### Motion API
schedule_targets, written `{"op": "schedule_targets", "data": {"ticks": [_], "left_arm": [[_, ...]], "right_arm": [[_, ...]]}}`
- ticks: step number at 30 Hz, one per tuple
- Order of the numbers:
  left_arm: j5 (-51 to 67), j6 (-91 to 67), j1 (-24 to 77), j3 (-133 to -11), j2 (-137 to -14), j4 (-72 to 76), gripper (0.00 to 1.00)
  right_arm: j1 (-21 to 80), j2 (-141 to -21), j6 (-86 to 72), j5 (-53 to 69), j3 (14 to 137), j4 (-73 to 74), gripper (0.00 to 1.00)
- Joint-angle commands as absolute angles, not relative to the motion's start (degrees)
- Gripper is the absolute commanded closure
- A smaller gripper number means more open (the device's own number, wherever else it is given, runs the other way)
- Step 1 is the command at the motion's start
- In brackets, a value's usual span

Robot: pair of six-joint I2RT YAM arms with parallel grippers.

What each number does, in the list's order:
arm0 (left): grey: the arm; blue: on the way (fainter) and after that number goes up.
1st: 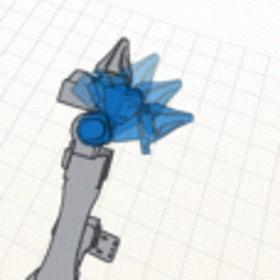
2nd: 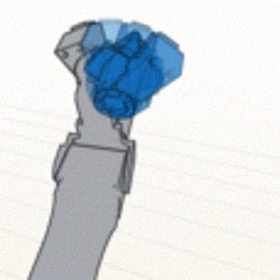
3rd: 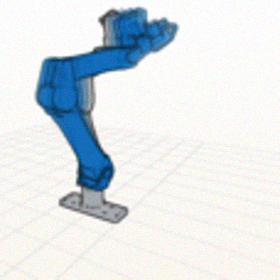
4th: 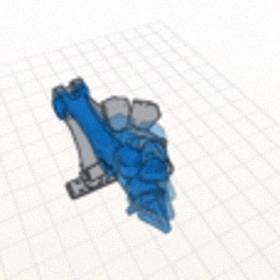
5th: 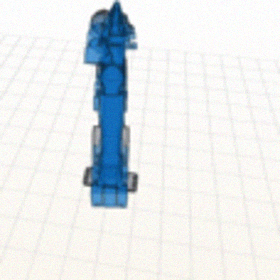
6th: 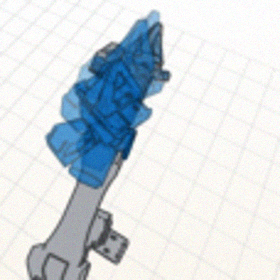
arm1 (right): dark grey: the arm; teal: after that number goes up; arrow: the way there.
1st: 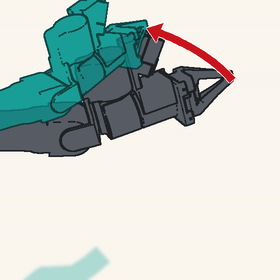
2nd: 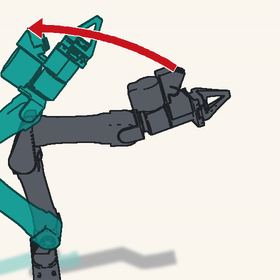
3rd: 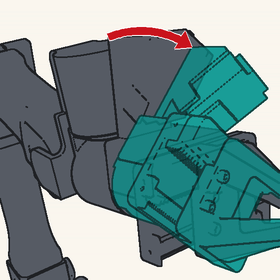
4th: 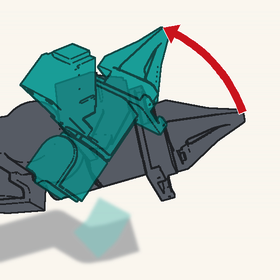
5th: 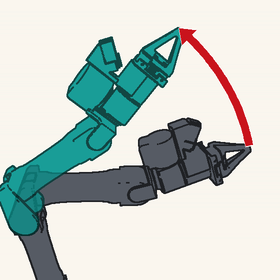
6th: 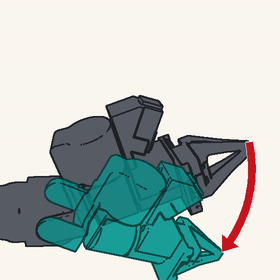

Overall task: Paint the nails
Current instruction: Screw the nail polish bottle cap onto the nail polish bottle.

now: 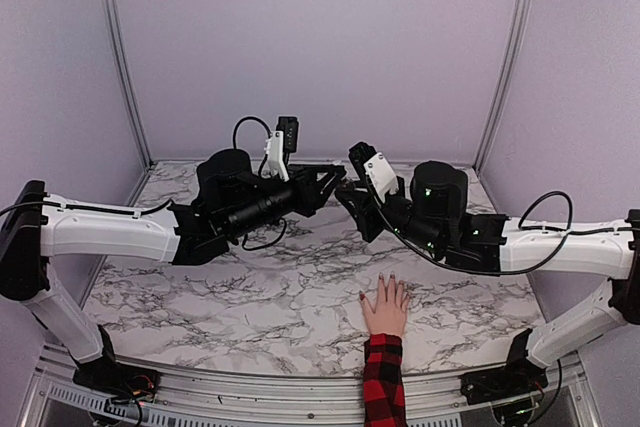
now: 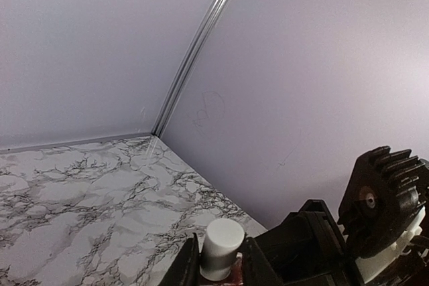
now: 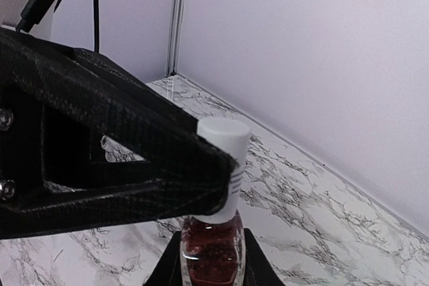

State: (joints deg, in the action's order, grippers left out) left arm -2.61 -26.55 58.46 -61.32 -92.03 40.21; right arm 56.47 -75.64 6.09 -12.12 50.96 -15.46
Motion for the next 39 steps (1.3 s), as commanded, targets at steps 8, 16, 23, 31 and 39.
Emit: {"op": "schedule_targets", "data": {"ticks": [8,16,23,31,39], "left_arm": [[-0.9,-28.5,58.1,-61.9,-92.1,39.8,0.95],[4.6,-27.4,58.1,-60.3,-92.0,41.5,1.00],[11.5,-26.4,58.3,-57.5,-91.6,45.6,1.00],[22.1,-21.0,58.6,-55.8,-91.0,46.1,1.00],[34.1,-14.4,58.7,-54.5,-90.7,46.5,1.00]], "right_arm": [[57.0,-72.6,7.0,-9.7,52.0,-19.4,1.00],[55.5,-70.4,5.5,-0.9,51.0,-23.0,1.00],[51.0,-67.9,2.1,14.6,49.4,-27.4,1.00],[48.8,-66.5,1.6,32.4,49.1,-31.2,1.00],[48.7,-65.0,0.4,46.1,48.9,-35.8,1.00]]}}
